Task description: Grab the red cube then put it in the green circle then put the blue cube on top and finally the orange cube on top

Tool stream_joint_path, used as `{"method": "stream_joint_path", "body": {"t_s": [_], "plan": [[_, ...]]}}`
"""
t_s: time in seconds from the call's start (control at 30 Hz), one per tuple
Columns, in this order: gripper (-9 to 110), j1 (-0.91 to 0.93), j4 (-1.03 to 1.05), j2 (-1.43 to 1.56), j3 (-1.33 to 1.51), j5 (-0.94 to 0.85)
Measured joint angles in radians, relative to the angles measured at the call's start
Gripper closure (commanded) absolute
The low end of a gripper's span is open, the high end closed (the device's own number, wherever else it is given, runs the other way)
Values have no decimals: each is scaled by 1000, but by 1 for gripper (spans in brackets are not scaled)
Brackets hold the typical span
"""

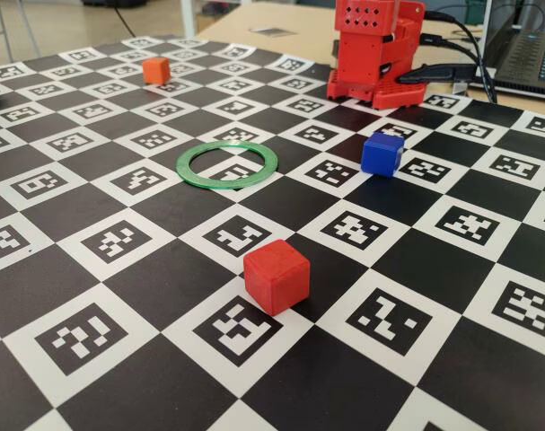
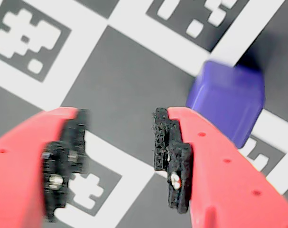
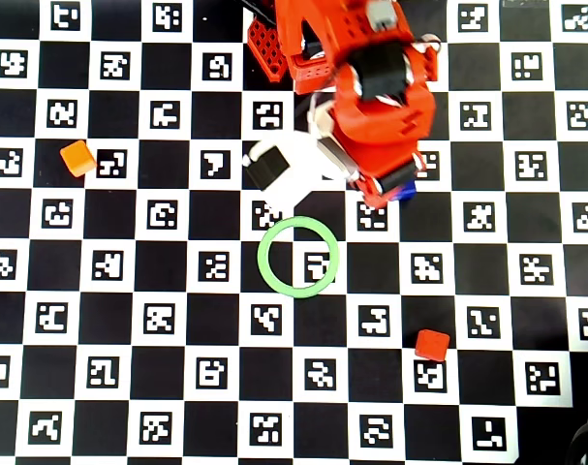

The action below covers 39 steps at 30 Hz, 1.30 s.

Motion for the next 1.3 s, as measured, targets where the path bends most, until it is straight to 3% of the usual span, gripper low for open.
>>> {"method": "stream_joint_path", "body": {"t_s": [0.37, 0.83, 1.3], "plan": [[69, -81, 91, -433, -420, 379], [63, -132, 91, -836, -834, 595], [61, -132, -43, -1032, -974, 661]]}}
